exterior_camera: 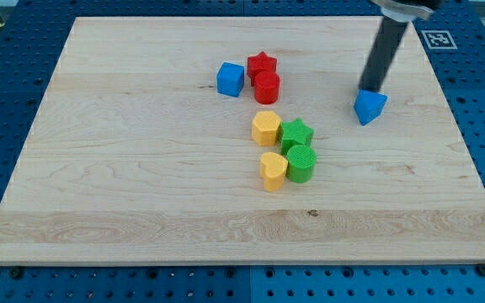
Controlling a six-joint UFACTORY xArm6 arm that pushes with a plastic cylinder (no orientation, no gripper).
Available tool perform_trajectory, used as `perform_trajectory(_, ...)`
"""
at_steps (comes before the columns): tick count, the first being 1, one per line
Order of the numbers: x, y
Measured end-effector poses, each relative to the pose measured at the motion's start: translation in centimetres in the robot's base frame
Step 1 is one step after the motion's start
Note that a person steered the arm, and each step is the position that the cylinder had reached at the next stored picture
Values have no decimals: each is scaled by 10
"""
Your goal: Push the blue triangle to the center right
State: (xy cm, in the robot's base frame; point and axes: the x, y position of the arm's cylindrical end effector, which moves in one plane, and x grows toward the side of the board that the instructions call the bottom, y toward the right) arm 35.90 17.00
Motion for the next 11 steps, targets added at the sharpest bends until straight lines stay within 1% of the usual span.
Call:
perform_trajectory(1, -16, -32)
perform_trajectory(2, 0, -39)
perform_trajectory(3, 29, -39)
perform_trajectory(4, 47, -36)
perform_trajectory(6, 60, 0)
perform_trajectory(9, 62, 51)
perform_trajectory(10, 71, 34)
perform_trajectory(11, 96, -29)
